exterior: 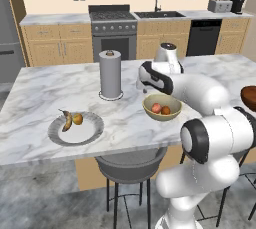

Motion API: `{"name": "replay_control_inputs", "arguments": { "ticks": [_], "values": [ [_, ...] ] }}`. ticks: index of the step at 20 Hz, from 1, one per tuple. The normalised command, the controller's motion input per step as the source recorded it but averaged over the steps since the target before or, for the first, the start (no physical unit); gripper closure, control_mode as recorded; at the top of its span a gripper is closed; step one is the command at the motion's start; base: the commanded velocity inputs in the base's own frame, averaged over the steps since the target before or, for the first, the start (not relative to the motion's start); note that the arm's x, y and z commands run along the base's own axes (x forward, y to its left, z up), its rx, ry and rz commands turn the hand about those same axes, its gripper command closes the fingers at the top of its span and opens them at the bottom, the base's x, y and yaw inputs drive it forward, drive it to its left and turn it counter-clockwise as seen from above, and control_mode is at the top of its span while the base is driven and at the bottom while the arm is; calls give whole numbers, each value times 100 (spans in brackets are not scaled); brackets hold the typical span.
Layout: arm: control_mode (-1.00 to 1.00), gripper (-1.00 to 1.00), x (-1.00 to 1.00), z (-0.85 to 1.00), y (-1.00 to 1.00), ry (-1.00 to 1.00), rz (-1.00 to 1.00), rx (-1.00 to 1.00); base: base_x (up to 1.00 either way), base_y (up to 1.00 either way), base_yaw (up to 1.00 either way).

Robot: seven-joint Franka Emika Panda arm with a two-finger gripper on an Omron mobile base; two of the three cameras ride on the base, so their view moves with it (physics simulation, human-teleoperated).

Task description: Take the fruits from the plate on the dining counter and place two fruits in each bowl.

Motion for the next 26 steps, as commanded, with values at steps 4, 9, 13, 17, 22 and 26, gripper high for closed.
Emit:
{"name": "replay_control_inputs", "arguments": {
  "ticks": [4,9,13,17,22,26],
  "values": [
    [-100,-100,0,23,73,0,1,3,0,0,0],
    [-100,-100,0,4,76,0,6,1,0,0,0],
    [-100,-100,-2,-17,81,0,6,0,0,0,0],
    [-100,-100,-2,-33,75,0,6,0,0,0,0],
    [-100,-100,-1,-33,76,0,6,0,0,0,0],
    [-100,-100,0,-25,72,0,4,0,0,0,0]
  ]
}}
